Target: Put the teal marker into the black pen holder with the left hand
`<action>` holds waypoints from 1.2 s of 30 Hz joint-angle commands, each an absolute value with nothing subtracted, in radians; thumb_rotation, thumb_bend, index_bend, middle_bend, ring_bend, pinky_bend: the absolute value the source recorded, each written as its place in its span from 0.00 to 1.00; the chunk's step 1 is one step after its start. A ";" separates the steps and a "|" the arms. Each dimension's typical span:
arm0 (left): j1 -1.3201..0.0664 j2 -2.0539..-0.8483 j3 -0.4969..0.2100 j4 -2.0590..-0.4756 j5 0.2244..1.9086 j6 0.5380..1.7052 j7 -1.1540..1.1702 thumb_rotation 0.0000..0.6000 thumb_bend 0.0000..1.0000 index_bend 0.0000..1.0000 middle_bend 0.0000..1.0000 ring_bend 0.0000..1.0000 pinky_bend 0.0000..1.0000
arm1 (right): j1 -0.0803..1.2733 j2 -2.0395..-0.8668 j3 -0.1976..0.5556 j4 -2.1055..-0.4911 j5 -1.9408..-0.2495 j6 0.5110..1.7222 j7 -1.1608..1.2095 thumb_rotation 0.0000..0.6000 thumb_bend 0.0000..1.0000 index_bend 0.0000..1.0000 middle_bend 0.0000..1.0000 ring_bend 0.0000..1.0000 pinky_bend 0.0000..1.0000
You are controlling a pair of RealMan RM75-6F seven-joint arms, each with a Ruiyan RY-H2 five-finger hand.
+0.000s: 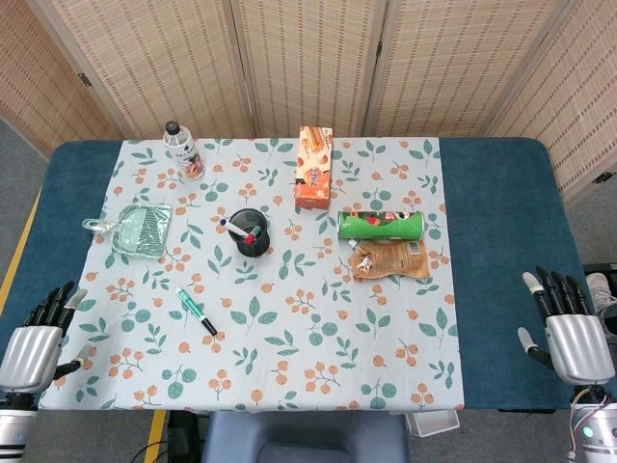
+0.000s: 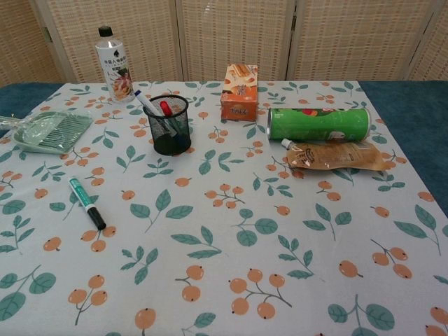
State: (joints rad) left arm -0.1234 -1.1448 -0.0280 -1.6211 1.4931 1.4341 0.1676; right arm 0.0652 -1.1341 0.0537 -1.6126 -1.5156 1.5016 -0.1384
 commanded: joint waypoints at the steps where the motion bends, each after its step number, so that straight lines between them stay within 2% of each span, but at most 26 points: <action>1: -0.124 -1.147 -0.027 -1.621 1.493 1.432 0.171 1.00 0.32 0.00 0.00 0.00 0.23 | 0.067 -1.134 0.054 -1.613 -1.513 1.496 -0.137 1.00 0.33 0.03 0.00 0.00 0.00; 9: -0.128 -1.152 -0.016 -1.619 1.520 1.434 0.169 1.00 0.32 0.00 0.00 0.00 0.23 | 0.077 -1.133 0.058 -1.611 -1.501 1.473 -0.134 1.00 0.33 0.03 0.00 0.00 0.00; 16: -0.163 -1.140 0.004 -1.590 1.645 1.448 0.140 1.00 0.32 0.00 0.00 0.00 0.23 | 0.089 -1.133 0.060 -1.610 -1.484 1.445 -0.136 1.00 0.33 0.03 0.00 0.00 0.00; 24: -0.286 -1.124 0.010 -1.486 1.771 1.369 0.020 1.00 0.32 0.18 0.01 0.00 0.22 | 0.110 -1.137 0.060 -1.605 -1.468 1.400 -0.143 1.00 0.33 0.03 0.00 0.00 0.00; 30: -0.401 -1.123 0.006 -1.441 1.817 1.264 -0.044 1.00 0.32 0.24 0.09 0.00 0.22 | 0.119 -1.140 0.067 -1.598 -1.451 1.386 -0.140 1.00 0.33 0.03 0.00 0.00 0.00; 36: -0.491 -1.195 0.021 -1.340 1.878 1.210 -0.083 1.00 0.32 0.32 0.16 0.00 0.18 | 0.133 -1.137 0.073 -1.591 -1.422 1.350 -0.126 1.00 0.33 0.03 0.00 0.00 0.00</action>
